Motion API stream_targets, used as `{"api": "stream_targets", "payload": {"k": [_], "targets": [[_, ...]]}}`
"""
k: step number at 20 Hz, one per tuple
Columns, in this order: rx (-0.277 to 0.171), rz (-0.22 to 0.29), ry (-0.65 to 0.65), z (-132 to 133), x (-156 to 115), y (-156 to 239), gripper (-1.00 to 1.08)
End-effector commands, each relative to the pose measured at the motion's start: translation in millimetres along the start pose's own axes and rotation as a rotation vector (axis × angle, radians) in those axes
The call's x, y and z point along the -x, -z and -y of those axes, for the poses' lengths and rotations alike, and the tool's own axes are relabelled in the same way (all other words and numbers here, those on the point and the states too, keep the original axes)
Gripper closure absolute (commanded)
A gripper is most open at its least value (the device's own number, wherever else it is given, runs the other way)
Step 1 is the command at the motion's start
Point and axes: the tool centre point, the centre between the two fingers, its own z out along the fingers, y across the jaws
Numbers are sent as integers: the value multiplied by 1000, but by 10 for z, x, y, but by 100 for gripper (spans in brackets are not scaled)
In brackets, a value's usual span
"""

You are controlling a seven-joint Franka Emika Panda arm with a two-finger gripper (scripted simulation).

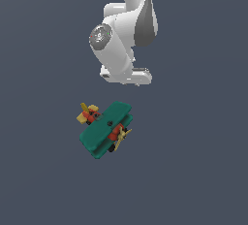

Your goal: Pick up the object and move it to a goal position.

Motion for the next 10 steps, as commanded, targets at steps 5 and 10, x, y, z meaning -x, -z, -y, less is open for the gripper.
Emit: {"api": "stream_targets", "payload": {"k": [5,10], "targets": [[37,10,-5,-60,19,-46,-20],[87,23,-11,-143,44,-103,-20]]}}
